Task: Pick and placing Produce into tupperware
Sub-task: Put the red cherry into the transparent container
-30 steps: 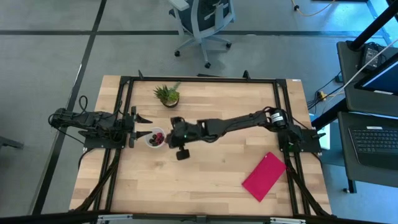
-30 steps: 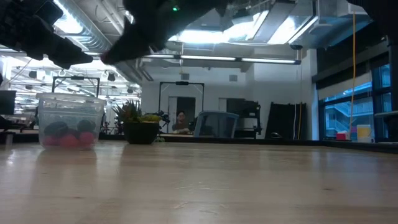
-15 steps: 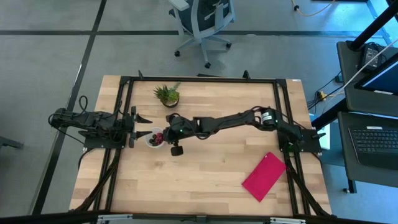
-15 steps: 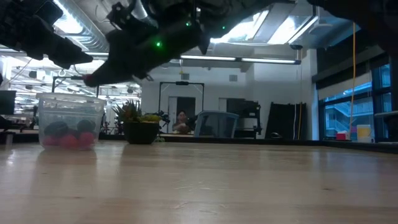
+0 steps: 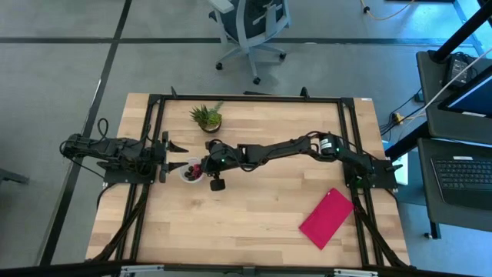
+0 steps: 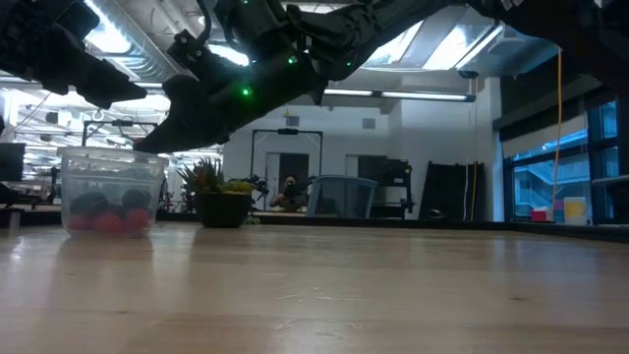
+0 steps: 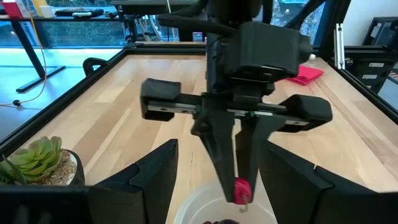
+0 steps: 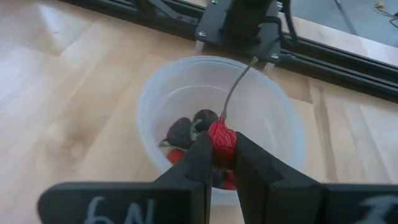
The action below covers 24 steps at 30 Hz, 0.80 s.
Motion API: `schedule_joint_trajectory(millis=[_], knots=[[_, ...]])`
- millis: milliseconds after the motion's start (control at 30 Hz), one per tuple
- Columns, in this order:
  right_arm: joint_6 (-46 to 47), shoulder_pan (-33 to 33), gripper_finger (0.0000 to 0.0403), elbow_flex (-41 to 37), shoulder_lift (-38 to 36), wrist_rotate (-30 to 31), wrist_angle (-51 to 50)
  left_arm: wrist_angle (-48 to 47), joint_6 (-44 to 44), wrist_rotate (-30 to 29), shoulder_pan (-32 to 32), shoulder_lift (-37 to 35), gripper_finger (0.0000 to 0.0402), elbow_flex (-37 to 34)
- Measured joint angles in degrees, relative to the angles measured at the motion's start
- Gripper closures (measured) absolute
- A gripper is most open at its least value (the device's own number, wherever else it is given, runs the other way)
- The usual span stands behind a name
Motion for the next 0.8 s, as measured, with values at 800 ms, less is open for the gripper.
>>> schedule_joint_trajectory(millis=[800], knots=[[0.0,0.0,0.0325,0.0,0.0,0.5,-0.1,0.5,0.0,0.0,0.0,0.0,0.019,0.0]])
